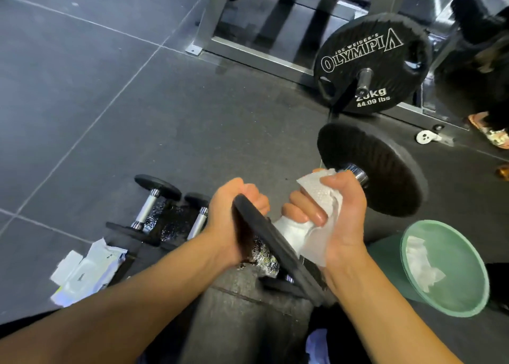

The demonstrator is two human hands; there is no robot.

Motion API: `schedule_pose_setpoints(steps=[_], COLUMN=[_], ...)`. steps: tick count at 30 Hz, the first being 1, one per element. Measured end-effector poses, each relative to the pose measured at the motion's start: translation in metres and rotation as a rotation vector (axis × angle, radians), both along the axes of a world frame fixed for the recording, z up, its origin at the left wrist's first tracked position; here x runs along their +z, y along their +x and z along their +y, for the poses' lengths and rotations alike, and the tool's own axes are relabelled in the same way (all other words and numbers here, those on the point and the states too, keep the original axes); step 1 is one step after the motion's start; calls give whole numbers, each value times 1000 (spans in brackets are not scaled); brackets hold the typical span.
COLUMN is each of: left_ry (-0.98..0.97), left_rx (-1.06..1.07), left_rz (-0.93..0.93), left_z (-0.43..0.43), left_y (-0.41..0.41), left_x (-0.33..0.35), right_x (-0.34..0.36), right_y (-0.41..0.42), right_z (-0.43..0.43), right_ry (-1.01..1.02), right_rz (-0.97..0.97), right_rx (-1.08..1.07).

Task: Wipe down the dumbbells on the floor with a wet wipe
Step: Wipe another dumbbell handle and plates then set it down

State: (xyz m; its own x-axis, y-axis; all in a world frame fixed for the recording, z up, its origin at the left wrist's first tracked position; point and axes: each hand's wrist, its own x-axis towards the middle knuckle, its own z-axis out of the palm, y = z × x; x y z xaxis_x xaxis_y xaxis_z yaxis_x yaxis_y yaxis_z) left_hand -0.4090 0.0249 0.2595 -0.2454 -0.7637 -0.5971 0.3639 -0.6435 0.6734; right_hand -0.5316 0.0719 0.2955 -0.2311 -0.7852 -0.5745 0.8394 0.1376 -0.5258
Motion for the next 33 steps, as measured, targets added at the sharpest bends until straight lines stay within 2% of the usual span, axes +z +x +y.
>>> schedule_pose_setpoints(steps=[2, 3, 5, 9, 10, 12, 14, 15, 20, 22, 23, 26, 28, 30, 33], left_ry=[-57, -150, -478, -1335, -1491, -1626, -1541, -1415, -275, 83, 185, 329, 402, 381, 228], left_rx=[27, 47, 44, -132, -170, -189, -161, -142, 31, -34, -73, -181, -175, -81, 63], left_rz=[12, 9, -70, -349, -408, -483, -468, -426, -172, 6, 79, 135, 145, 126, 129], left_z=[-1, -3, -4, -7, -5, 0, -1, -3, -18, -16, -13, 6, 9, 4, -2], left_y=[2, 4, 9, 16, 14, 9, 8, 8, 4, 5, 6, 5, 8, 12, 9], left_x=[5, 4, 6, 13, 14, 15, 15, 16, 22, 24, 24, 28, 17, 6, 2], right_x=[-6, -10, -19, -23, -23, -18, -21, -23, -28, -19, -13, 2, 2, -3, -12], right_y=[2, 1, 3, 10, 11, 15, 16, 17, 14, 14, 13, 12, 11, 12, 11], right_z=[-2, -6, -7, -3, -3, -3, -5, -6, -1, -1, 0, 2, 3, 4, -1], right_ry=[35, 61, 89, 43, 24, 1, 10, 14, 29, 2, -19, -57, -43, -16, 65], right_rz=[-28, -28, -30, -224, -275, -356, -336, -317, -234, -269, -285, -221, -162, -173, -320], right_rx=[47, 43, 87, 104, 51, -25, -35, -21, 70, 110, 127, 185, 182, 176, 178])
